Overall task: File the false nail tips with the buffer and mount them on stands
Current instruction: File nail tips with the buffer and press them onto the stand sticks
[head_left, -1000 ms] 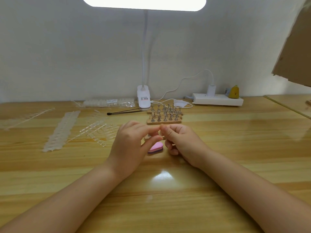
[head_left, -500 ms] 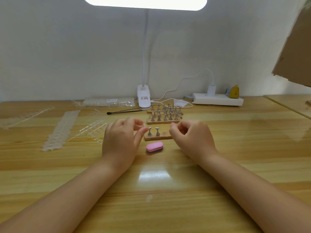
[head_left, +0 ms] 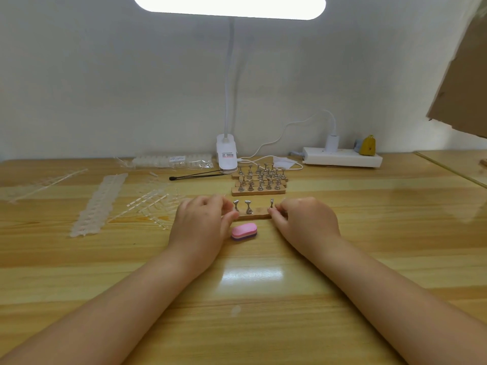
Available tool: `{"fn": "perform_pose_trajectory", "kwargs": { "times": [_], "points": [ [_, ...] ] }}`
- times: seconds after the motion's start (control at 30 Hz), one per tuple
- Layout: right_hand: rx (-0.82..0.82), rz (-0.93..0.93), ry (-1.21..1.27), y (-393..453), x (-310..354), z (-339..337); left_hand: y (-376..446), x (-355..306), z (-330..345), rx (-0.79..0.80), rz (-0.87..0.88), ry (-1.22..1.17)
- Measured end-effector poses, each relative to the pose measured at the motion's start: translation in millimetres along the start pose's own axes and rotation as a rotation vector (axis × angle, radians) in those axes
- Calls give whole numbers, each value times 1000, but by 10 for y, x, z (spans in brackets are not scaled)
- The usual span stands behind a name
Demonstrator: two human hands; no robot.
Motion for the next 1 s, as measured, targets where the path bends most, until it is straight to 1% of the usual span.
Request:
{"fn": "perform_pose_trajectory", "kwargs": {
  "times": [0.23,0.37,0.53,0.7,0.77,0.8,0.87,0.93,1.0],
  "points": [
    [2,-18,43,32,5,30,-9,-10,-11,0,9,-5],
    [-26,-27,41,28,14,33,4,1,0,12,-3,-26],
    [-75,15,179,13,-21,4,5,5,9,20,-5,-53],
    [-83,-26,149,-11,41,-7,2,16,7,28,-8,-79],
    [-124,-34,198,-36,49,-46,0,10,1,26,-8,-84],
    [-152,-50,243,-50,63,-74,-2,5,-13,12,-8,-85],
    [-180,-107,337,-77,124,-115,-8,-12,-89,-71,2,-132],
    [-165,-153,477,-98,206,-121,-22,-45,-203,-188,33,-220],
    [-130,-175,638,-122,277,-108,-46,-96,-260,-231,68,-249]
  ]
}}
Point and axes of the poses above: each hand's wrist, its own y-axis towards the middle knuckle, its own z-axis out of the palm, x = y × z, the point moved 6 cm from there along y, towards the middle knuckle, and after that the axes turned 2 degrees about y, right-handed, at the moved point
